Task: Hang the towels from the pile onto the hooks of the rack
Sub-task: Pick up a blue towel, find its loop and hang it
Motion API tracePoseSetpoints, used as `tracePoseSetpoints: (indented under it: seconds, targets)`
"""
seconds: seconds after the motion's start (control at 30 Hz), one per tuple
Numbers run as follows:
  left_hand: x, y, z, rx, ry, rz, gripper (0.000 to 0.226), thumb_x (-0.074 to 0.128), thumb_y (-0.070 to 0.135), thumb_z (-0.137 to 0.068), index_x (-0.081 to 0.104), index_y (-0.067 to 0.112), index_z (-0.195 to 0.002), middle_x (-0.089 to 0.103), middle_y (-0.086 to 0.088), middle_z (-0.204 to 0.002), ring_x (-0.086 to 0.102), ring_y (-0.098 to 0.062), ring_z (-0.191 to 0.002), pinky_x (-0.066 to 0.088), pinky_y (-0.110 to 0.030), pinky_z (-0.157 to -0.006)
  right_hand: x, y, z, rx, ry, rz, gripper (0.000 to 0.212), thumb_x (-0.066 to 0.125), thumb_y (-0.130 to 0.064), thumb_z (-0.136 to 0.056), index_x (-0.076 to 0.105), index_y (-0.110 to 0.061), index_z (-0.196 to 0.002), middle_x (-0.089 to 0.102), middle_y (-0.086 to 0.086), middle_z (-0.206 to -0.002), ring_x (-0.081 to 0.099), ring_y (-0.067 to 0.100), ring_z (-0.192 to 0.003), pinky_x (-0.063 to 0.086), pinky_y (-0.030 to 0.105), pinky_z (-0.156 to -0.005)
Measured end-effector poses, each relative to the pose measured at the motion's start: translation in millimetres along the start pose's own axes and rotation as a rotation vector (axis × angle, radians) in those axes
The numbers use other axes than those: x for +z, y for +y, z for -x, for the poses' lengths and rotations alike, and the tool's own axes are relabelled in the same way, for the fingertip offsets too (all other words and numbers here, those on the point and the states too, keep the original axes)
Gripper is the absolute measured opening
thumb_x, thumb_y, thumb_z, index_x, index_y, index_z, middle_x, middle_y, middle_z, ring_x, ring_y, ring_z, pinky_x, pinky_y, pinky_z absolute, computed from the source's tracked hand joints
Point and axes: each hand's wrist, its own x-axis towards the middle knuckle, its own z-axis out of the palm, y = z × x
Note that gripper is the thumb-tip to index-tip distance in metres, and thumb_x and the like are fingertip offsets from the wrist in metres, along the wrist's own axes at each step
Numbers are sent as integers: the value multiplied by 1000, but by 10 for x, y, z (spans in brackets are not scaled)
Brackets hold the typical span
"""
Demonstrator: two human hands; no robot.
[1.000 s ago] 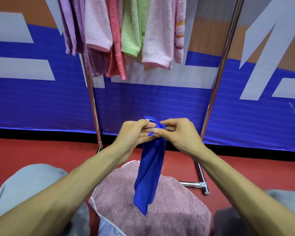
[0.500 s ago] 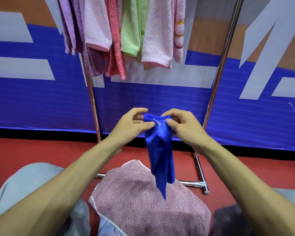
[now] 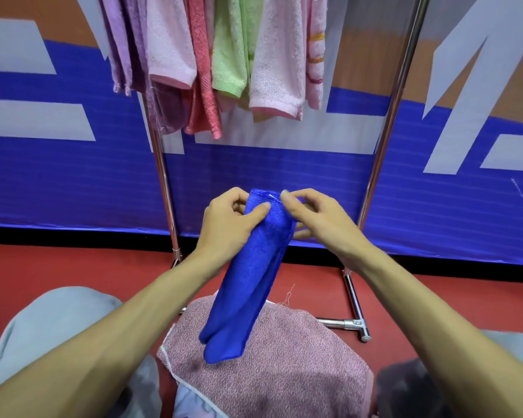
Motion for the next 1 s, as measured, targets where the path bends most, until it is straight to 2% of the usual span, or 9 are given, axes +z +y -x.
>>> tracePoseSetpoints:
  seconds: [0.07,0.13,0.27,0.4,0.5,0.63,0.8,0.9,1.0]
  targets:
    - [-13,-4,-4,-14,-4,11,19,72,27,-81,59,16,-71,70,-4,-73,61,-16,-67,54,-44,-70,30,54,-4,-67,39,165,39,72,-51,-75,65,-23,-102,71,-8,-93,69,13,-89,57,35,-81]
    - [-12,-11,-6,-20,-17,23,19,71,28,-82,60,15,-72,71,-6,-76,63,-16,-69,55,-44,-71,37,91,-32,-128,117,294,22,73,-37,-79,66,-24,-96,72,-8,-90,69,14,-86,57,40,-81]
    - [-5,-11,-20,-20,-41,68,22,70,32,-83,63,11,-80,72,-10,-82,63,-15,-73,54,-41,-73,7,65,-56,-231,239,291,3,68,-27,-84,68,-24,-84,69,-10,-74,68,13,-72,57,41,-73]
    - [35,-71,-36,-66,-72,58,16,68,17,-85,56,17,-95,63,-2,-85,59,-10,-69,51,-31,-73,9,15,-51,-233,340,288,3,70,-23,-84,69,-23,-81,67,-11,-66,67,12,-61,57,38,-69]
    - [72,-129,-30,-79,-103,-69,40,72,11,-80,44,18,-107,53,4,-92,53,-6,-67,46,-15,-65,-43,40,-87,-169,437,148,7,71,-21,-84,66,-16,-80,68,0,-67,70,19,-54,59,39,-60]
    - [112,-196,-13,-118,-226,-102,38,77,12,-74,46,26,-91,59,5,-84,57,-13,-71,50,-36,-81,-83,13,-115,-45,457,-88,8,70,-15,-85,65,-11,-79,66,10,-67,66,17,-49,60,42,-62]
    - [184,-241,50,-83,-294,-83,45,82,22,-67,44,25,-91,62,0,-90,64,-19,-80,52,-39,-85,-142,-145,-98,-35,395,-400,6,66,-8,-88,64,-5,-84,65,11,-72,63,15,-54,54,25,-51]
    - [223,-230,103,-25,-381,-168,51,82,32,-68,48,19,-104,63,2,-103,65,-17,-92,52,-23,-80,-112,-164,-63,-18,368,-470,5,65,-7,-89,64,-4,-85,66,8,-71,62,12,-51,53,22,-50]
    - [228,-229,149,115,-315,-364,36,73,34,-80,51,19,-103,64,9,-102,63,-10,-90,44,-15,-70,-109,-188,-37,23,359,-565,13,64,-7,-90,63,4,-97,66,8,-73,62,11,-50,54,21,-50]
